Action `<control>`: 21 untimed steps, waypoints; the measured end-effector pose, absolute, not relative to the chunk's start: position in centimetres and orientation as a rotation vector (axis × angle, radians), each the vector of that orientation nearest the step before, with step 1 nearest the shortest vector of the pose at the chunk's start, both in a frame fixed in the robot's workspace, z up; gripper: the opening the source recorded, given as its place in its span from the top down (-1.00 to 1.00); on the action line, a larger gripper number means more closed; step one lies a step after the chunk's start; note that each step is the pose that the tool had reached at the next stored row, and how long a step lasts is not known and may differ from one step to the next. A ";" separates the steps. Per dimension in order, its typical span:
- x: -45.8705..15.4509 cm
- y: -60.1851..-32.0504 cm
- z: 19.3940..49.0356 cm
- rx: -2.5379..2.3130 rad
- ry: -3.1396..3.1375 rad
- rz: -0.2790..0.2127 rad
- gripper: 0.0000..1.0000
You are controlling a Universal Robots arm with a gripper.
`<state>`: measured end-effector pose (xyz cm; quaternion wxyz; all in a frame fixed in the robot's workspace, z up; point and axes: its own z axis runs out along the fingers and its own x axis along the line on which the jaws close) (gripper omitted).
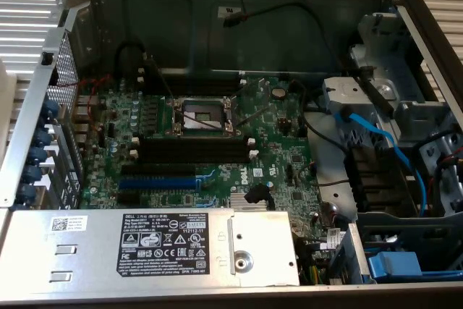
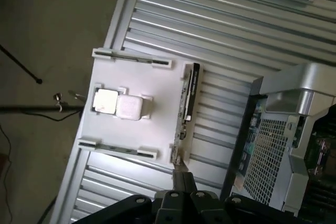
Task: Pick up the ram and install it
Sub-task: 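Reach for the ram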
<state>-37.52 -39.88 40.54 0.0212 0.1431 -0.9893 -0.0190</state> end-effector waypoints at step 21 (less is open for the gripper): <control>-37.7 -39.9 40.4 0.932 -2.960 -0.041 0.79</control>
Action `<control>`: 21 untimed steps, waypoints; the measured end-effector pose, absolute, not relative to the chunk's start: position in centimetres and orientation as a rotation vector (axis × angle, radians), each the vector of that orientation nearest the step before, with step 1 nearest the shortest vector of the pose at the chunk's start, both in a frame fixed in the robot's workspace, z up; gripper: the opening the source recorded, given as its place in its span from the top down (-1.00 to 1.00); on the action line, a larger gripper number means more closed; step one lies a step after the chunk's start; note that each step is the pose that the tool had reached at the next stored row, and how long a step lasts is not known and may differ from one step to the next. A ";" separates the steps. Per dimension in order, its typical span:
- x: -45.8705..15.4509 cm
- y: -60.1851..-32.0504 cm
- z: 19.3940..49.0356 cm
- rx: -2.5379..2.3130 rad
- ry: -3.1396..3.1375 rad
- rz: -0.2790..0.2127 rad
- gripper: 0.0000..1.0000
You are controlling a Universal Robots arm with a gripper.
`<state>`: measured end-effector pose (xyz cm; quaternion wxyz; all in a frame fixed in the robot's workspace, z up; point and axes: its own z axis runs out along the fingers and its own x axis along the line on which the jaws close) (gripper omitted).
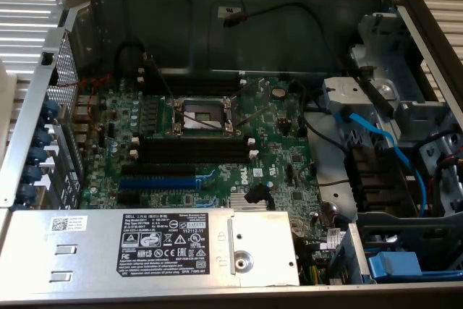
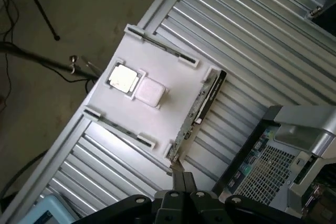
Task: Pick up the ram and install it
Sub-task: 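Reach for the ram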
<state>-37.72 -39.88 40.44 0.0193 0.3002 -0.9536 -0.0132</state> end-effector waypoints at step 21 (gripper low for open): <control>-38.5 -39.9 40.3 1.358 -2.860 -0.012 0.79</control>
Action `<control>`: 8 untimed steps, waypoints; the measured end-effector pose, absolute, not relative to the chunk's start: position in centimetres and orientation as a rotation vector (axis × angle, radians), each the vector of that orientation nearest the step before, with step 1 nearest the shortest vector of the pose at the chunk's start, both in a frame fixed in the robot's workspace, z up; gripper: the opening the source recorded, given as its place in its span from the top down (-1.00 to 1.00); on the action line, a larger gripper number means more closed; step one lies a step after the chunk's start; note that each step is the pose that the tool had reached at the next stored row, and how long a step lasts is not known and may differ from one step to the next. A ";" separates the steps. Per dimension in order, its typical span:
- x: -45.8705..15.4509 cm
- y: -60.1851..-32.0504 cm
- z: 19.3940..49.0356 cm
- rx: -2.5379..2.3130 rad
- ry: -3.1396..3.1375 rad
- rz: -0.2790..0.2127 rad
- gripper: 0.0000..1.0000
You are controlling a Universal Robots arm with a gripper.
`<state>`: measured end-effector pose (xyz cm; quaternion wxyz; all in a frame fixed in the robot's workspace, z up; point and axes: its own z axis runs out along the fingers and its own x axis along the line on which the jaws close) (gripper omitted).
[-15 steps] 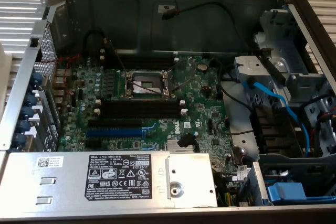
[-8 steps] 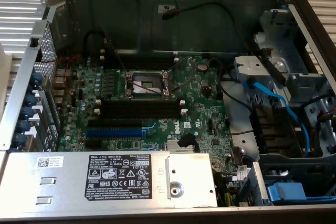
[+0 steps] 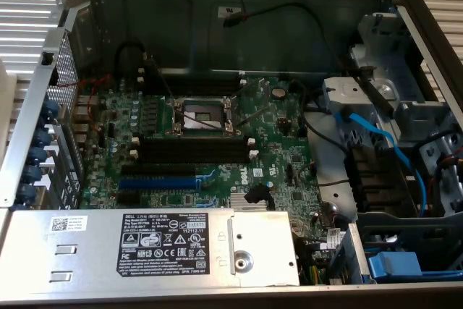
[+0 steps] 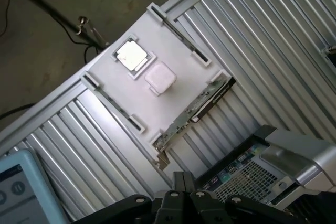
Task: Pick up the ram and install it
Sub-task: 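Reach for the ram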
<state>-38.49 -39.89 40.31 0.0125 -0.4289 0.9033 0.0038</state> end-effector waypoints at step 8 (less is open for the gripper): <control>-40.3 -39.9 40.1 -1.420 2.775 0.013 0.79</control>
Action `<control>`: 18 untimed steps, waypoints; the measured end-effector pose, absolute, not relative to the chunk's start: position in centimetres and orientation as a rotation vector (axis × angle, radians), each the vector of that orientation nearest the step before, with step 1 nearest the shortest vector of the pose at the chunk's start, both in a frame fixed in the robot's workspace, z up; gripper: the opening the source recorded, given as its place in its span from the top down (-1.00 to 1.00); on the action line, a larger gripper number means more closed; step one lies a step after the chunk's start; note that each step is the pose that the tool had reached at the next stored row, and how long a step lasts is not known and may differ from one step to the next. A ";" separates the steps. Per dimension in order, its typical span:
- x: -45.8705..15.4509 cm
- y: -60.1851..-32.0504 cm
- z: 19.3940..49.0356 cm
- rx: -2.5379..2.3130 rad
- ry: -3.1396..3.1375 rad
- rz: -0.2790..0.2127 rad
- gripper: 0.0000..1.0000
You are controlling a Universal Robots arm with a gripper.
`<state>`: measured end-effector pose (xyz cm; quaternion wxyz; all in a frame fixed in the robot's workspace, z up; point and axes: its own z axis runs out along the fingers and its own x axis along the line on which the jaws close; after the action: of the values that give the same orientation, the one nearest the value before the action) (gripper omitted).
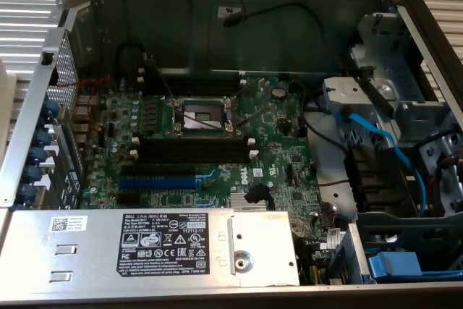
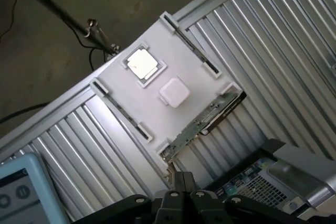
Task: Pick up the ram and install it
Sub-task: 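Reach for the ram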
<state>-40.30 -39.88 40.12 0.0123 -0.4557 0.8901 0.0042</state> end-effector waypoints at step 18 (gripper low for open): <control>-42.6 -39.9 39.4 -1.708 2.609 0.017 0.79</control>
<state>-42.57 -39.90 39.37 0.0117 -0.5476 0.8366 0.0055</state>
